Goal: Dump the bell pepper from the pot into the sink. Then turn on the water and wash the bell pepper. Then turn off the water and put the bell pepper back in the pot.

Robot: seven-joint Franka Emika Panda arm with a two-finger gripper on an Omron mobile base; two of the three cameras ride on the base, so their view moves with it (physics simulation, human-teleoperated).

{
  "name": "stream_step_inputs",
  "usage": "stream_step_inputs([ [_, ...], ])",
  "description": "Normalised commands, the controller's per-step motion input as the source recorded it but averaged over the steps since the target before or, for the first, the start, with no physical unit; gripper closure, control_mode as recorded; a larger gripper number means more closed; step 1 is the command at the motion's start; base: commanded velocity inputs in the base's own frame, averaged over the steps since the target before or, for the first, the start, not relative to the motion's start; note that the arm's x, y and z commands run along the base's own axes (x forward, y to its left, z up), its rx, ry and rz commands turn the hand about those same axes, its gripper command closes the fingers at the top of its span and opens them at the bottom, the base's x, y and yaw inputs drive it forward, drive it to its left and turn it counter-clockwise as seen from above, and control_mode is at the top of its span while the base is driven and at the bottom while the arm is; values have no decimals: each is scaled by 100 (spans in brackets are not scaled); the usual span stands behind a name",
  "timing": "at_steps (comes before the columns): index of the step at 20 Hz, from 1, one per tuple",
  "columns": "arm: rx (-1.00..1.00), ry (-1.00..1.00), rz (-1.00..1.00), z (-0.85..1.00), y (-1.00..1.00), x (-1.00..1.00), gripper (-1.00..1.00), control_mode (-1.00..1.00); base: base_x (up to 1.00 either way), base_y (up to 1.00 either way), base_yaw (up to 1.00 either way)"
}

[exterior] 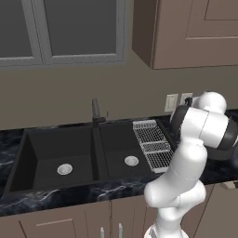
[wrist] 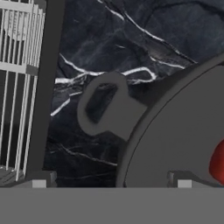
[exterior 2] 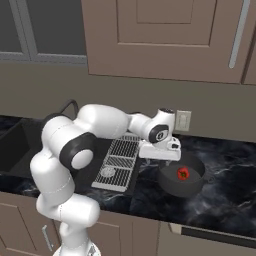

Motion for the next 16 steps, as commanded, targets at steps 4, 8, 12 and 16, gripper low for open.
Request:
stream_step_inputs([
  [4, 0, 4, 7, -29, 0, 4, -100, -100, 0, 0, 0],
  [8, 0, 5, 6, -38, 0, 14, -100, -100, 0, 0, 0],
  [12, 0, 4, 5, -37, 0, 12, -100, -100, 0, 0, 0],
  [16, 0, 2, 4, -30, 0, 3, 100, -100, 0, 0, 0],
])
